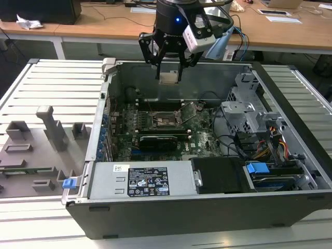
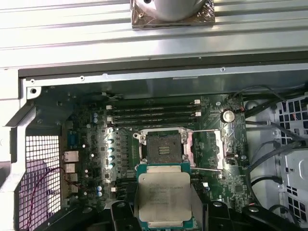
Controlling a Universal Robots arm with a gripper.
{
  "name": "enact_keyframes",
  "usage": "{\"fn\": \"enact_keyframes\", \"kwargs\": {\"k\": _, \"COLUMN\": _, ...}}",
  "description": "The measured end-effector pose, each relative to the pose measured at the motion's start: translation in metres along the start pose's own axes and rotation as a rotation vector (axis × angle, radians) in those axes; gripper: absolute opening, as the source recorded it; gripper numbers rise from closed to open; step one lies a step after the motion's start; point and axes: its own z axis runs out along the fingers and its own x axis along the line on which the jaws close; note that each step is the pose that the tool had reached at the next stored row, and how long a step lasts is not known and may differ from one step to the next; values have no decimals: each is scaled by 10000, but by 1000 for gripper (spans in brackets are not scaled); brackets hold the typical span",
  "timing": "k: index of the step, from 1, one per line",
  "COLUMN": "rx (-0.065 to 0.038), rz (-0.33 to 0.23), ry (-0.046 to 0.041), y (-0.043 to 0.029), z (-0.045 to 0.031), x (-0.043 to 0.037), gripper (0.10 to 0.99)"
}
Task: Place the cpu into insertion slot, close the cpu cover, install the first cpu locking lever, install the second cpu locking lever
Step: 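Place the cpu into insertion slot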
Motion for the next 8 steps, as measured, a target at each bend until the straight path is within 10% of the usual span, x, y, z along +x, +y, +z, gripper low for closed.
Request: {"fn": "enact_keyframes", "kwargs": {"k": 8, "rx": -10, "rz": 521, "ry": -47, "y": 0, "z": 1, "x": 0, "gripper": 529}}
